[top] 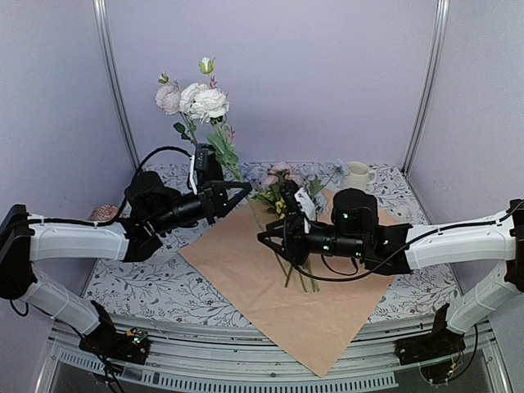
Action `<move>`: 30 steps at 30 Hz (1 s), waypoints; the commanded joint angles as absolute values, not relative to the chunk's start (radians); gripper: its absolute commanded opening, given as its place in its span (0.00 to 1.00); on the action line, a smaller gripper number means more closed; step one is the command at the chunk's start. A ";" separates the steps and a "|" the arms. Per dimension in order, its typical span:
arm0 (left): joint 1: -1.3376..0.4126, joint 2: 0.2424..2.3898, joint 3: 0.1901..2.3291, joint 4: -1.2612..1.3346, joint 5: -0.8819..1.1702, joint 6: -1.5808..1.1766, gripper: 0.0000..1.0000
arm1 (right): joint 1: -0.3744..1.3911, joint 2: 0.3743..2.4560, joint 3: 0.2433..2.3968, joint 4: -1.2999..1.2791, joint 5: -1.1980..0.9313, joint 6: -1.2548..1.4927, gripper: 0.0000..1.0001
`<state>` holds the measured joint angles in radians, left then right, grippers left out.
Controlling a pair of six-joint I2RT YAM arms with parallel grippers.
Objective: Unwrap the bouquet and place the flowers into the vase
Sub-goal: Pass from the right arm to the left, then place the fake flower in the vase.
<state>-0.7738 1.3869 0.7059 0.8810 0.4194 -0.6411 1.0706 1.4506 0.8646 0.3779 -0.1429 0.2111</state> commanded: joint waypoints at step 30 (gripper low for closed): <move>-0.408 1.204 0.988 0.283 0.050 -0.183 0.00 | 1.076 1.535 0.699 0.665 0.803 -0.043 0.99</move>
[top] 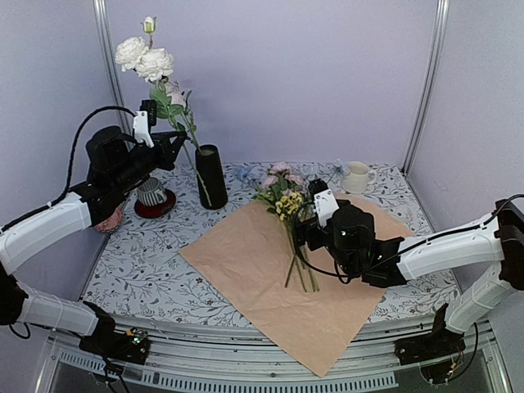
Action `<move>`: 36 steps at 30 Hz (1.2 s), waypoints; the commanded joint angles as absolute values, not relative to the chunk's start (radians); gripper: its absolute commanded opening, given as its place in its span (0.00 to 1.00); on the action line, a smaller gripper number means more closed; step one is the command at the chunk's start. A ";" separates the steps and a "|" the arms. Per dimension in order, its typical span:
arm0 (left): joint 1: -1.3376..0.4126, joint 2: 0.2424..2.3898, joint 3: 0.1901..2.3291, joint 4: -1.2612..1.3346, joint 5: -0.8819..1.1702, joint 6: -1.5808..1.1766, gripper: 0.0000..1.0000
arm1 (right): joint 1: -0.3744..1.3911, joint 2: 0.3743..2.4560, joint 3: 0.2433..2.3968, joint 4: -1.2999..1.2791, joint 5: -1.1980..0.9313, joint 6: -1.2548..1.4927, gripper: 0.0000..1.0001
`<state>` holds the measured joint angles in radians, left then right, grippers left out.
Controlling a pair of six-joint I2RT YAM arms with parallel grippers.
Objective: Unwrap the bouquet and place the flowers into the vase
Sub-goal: Place the fake flower in the vase.
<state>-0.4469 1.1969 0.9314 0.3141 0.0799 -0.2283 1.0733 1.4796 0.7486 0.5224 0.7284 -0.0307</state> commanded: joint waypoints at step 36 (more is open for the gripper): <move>-0.278 1.505 1.349 0.425 0.109 -0.212 0.00 | 1.077 1.581 0.659 0.727 0.719 -0.015 0.99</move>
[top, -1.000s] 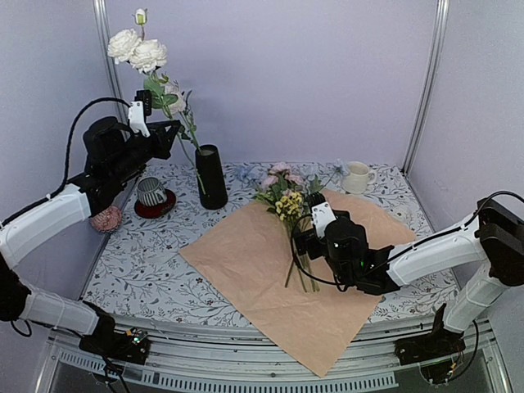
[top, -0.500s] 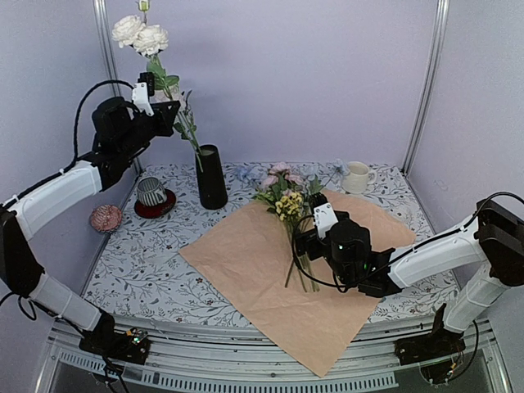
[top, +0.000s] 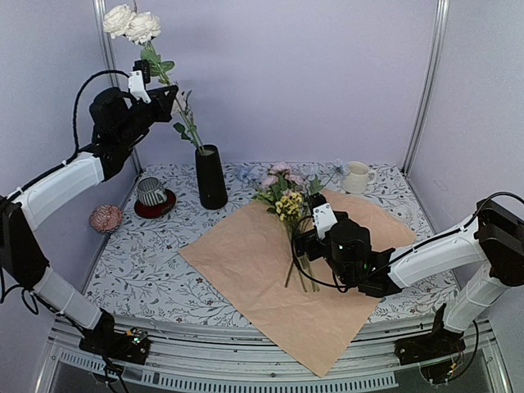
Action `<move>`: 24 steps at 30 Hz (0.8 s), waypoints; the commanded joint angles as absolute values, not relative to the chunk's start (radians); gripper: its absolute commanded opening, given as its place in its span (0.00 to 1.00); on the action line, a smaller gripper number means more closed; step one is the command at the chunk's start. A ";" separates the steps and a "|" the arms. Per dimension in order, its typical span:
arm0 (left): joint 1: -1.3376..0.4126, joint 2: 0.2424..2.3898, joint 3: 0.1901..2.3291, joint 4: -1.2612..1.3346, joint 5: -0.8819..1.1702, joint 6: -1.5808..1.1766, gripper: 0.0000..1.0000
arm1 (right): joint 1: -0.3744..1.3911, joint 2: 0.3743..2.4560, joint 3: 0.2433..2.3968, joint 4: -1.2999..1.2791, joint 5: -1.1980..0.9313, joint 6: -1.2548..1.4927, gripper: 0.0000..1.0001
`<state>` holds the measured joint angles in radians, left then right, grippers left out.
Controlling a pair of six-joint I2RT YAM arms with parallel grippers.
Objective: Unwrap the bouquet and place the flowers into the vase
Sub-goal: Place the fake flower in the vase.
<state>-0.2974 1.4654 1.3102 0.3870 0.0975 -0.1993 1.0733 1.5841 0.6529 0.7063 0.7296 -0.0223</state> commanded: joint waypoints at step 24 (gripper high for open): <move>-0.272 1.701 1.396 0.240 0.120 -0.205 0.01 | 1.077 1.586 0.666 0.710 0.710 -0.017 0.99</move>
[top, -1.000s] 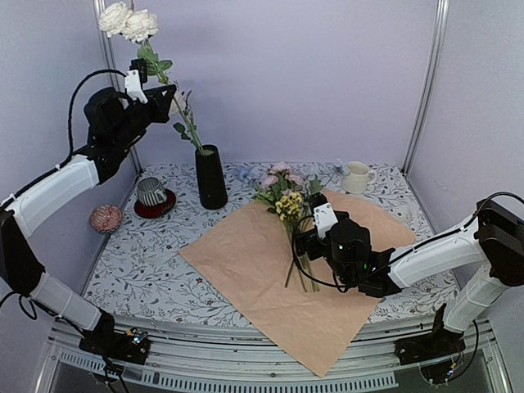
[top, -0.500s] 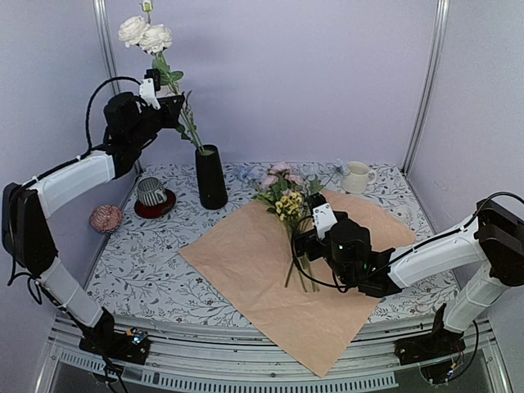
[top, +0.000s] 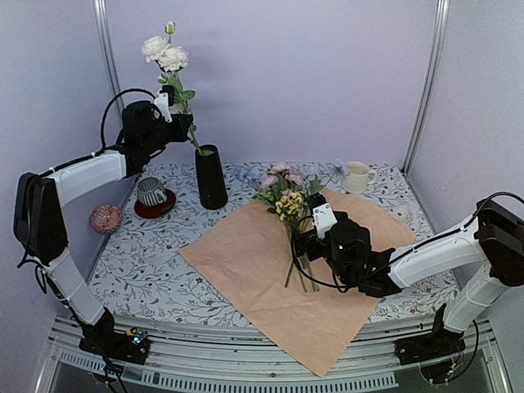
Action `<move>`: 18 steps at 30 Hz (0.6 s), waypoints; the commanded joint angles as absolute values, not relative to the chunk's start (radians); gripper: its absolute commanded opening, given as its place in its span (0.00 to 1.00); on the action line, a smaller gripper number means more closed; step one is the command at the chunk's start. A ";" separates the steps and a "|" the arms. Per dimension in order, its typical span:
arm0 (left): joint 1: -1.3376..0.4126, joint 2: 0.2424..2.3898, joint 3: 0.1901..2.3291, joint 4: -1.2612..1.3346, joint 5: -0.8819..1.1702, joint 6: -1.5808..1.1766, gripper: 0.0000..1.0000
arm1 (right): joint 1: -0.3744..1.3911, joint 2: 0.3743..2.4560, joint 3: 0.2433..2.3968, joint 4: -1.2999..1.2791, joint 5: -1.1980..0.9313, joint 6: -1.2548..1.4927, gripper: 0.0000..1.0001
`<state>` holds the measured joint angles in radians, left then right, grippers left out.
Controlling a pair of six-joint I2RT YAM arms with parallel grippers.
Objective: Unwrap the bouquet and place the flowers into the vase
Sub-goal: Place the fake flower in the vase.
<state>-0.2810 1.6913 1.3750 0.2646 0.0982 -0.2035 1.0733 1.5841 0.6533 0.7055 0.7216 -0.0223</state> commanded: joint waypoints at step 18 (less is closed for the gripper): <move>-0.275 1.767 1.477 0.117 0.132 -0.183 0.07 | 1.076 1.588 0.670 0.706 0.708 -0.019 0.99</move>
